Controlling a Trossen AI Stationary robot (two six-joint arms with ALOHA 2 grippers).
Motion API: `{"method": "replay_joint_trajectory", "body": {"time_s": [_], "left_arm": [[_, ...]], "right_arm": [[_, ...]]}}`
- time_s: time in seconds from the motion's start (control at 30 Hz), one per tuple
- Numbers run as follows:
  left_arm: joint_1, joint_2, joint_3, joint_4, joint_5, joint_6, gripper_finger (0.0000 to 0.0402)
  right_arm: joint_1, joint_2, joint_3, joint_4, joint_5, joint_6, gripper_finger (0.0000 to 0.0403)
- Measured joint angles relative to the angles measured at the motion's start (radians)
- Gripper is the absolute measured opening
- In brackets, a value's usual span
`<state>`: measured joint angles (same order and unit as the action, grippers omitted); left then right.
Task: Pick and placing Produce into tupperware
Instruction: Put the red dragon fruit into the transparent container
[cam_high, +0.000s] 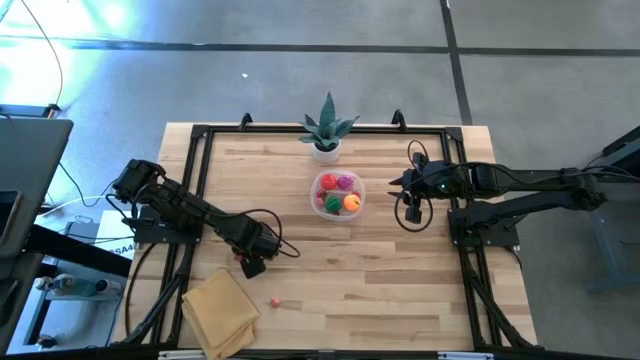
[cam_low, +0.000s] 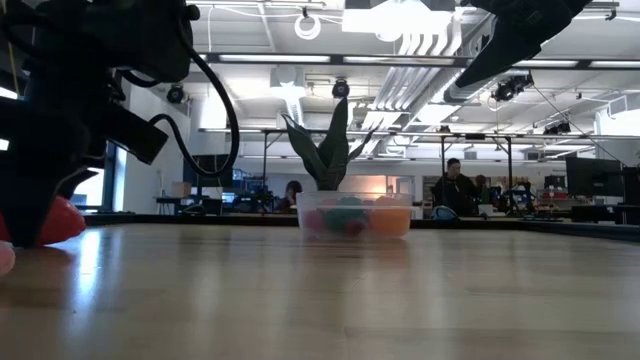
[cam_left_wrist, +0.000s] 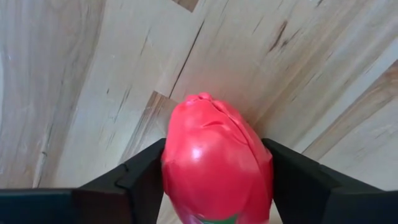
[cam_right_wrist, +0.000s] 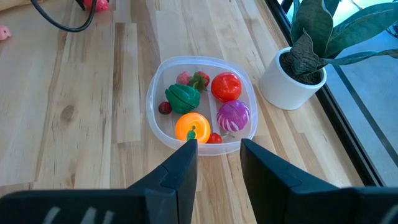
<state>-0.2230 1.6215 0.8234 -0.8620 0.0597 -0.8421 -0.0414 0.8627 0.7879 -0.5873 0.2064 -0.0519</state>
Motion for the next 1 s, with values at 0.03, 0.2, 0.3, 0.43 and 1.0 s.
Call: {"method": "replay_joint_trajectory", "body": {"time_s": [0.03,0.2,0.3,0.43,1.0], "left_arm": [[0.0,0.0,0.0,0.0,0.0,0.0,0.0232],[0.0,0.0,0.0,-0.001,0.0,0.0,0.0228],[0.0,0.0,0.0,0.0,0.0,0.0,0.0234],[0.0,0.0,0.0,0.006,-0.007,0.045,0.0239],[0.015,0.0,0.221,0.016,-0.186,0.257,0.0233]], "right_arm": [[0.0,0.0,0.0,0.0,0.0,0.0,0.0113],[0.0,0.0,0.0,0.0,0.0,0.0,0.0113],[0.0,0.0,0.0,0.0,0.0,0.0,0.0113],[0.0,0.0,0.0,0.0,0.0,0.0,0.0113],[0.0,0.0,0.0,0.0,0.0,0.0,0.0113]]}}
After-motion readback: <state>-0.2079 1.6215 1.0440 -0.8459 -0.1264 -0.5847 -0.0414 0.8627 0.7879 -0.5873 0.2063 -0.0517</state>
